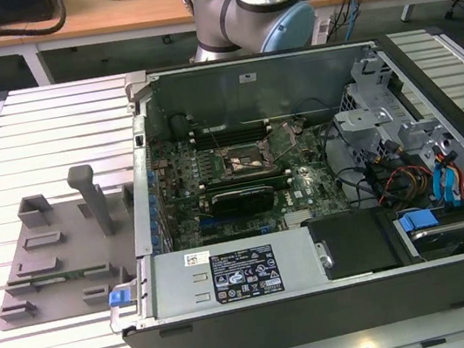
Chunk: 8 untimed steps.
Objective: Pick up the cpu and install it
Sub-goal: 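Pick up the cpu and move it towards the insertion slot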
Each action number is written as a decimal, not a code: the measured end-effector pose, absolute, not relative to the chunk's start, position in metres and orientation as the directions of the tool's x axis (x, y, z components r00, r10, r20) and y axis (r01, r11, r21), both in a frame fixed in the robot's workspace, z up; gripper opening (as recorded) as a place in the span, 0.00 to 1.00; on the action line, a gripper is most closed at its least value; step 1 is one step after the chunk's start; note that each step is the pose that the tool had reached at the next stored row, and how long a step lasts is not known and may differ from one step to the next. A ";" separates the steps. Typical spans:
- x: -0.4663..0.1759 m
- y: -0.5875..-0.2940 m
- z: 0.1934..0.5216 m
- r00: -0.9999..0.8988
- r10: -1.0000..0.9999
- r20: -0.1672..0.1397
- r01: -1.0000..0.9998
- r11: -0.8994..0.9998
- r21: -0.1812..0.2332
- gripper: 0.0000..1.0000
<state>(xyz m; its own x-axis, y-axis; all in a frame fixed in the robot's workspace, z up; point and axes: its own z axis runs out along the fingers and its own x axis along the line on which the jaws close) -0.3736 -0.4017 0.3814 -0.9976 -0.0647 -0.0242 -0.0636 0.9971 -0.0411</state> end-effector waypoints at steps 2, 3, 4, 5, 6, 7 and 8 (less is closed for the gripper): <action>-0.374 -0.402 0.386 -0.998 -0.065 -0.024 -0.064 0.997 -0.041 0.55; -0.374 -0.402 0.388 -0.998 -0.065 -0.024 -0.064 0.997 -0.041 0.55; -0.374 -0.402 0.392 -0.998 -0.065 -0.024 -0.064 0.997 -0.041 0.55; -0.374 -0.402 0.398 -0.998 -0.065 -0.024 -0.064 0.997 -0.041 0.55; -0.374 -0.402 0.399 -0.998 -0.065 -0.024 -0.064 0.997 -0.041 0.55; -0.374 -0.402 0.400 -0.998 -0.065 -0.024 -0.064 0.997 -0.040 0.55; -0.374 -0.402 0.400 -0.998 -0.065 -0.024 -0.064 0.997 -0.040 0.55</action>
